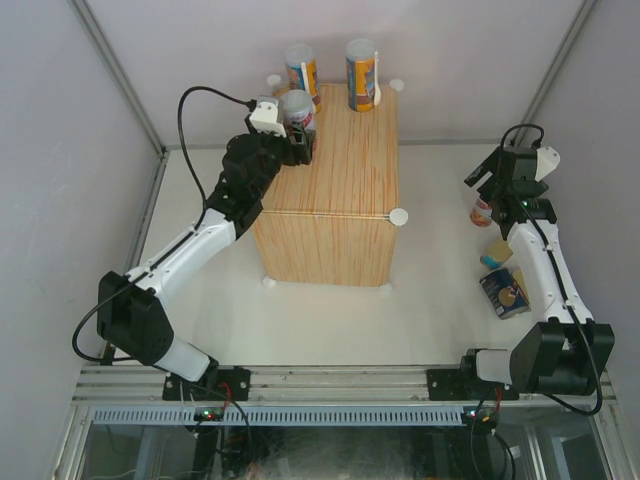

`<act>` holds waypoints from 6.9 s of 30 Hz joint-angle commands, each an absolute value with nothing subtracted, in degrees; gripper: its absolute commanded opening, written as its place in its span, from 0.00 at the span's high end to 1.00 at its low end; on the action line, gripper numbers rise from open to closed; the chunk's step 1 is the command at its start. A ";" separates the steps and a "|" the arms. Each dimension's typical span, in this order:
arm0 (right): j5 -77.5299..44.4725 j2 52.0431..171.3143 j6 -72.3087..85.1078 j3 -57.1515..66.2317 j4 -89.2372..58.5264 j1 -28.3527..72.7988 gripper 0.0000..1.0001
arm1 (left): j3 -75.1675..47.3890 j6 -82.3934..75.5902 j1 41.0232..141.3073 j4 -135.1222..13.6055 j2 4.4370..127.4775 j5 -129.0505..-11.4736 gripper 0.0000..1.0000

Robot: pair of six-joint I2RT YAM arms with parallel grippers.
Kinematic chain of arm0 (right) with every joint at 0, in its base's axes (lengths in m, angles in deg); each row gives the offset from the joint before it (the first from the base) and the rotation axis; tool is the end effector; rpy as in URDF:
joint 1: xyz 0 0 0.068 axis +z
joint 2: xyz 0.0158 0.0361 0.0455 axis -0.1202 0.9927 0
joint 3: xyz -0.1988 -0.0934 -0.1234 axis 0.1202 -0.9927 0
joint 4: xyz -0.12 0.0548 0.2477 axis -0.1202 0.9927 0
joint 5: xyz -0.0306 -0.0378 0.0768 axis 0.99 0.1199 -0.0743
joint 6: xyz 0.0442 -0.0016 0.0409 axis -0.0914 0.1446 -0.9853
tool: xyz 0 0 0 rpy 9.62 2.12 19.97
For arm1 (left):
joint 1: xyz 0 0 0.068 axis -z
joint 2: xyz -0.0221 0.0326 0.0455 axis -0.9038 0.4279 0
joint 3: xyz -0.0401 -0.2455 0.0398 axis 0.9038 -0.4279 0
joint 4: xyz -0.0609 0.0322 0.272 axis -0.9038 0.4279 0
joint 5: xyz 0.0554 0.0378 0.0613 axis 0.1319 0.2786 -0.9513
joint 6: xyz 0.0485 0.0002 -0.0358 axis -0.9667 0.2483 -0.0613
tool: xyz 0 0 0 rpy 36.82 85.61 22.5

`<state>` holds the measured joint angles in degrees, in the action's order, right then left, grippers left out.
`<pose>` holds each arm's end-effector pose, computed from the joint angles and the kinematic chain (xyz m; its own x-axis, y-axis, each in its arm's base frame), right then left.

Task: Place and organize the canned foods onto the counter
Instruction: Place the canned food on the counter, then pick up the canned food from the center of the board, then place the canned food on the counter.

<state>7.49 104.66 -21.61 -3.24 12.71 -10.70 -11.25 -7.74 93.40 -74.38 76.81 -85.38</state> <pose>0.3180 -0.0336 0.3107 -0.3001 0.5690 -0.7656 0.5674 0.7516 0.3363 0.3482 -0.1848 0.3703 0.0178 -0.1525 -0.9881 0.3782 0.9159 -0.1345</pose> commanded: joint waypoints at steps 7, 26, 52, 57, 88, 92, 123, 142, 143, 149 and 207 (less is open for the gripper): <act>6.63 105.30 -21.27 -3.23 10.16 -11.90 0.15 | -6.51 -9.11 90.47 -76.24 77.40 -87.20 0.25; 6.67 104.20 -21.70 -3.24 11.54 -12.50 0.15 | -6.53 -5.21 89.98 -81.44 78.76 -74.96 0.25; 6.73 102.23 -21.31 -3.21 12.97 -12.59 0.14 | -6.87 -4.70 90.19 -76.68 75.17 -79.94 0.04; 6.93 102.81 -21.26 -3.22 13.07 -12.64 0.13 | -7.59 -4.78 90.24 -76.32 73.54 -82.26 0.03; 6.32 116.46 -20.91 -1.93 6.15 -16.81 0.00 | -18.45 -5.08 92.02 -73.70 56.53 -82.86 0.00; 6.37 118.57 -21.15 -1.53 4.90 -16.53 0.00 | -18.86 -6.00 92.00 -73.65 55.42 -83.38 0.00; 8.48 133.16 -18.41 7.51 3.65 -17.45 0.05 | -19.68 -7.94 92.02 -74.51 55.38 -82.73 0.00; 6.73 133.22 -15.83 7.74 5.15 -16.52 0.78 | -21.22 -7.99 92.05 -76.24 55.69 -84.77 0.01; 6.68 133.03 -15.63 7.74 5.36 -16.52 0.83 | -21.27 -7.71 92.05 -76.42 55.68 -85.16 0.01; 6.69 130.01 -13.46 7.67 6.02 -15.84 1.00 | -21.46 -6.32 92.05 -77.92 56.08 -87.74 0.02; 11.60 118.39 4.56 44.24 -0.24 26.64 1.00 | -23.13 0.09 92.05 -77.90 54.26 -90.59 0.04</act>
<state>10.69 117.97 2.80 40.43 10.00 25.17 -22.55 -0.06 91.78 -76.52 55.15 -90.42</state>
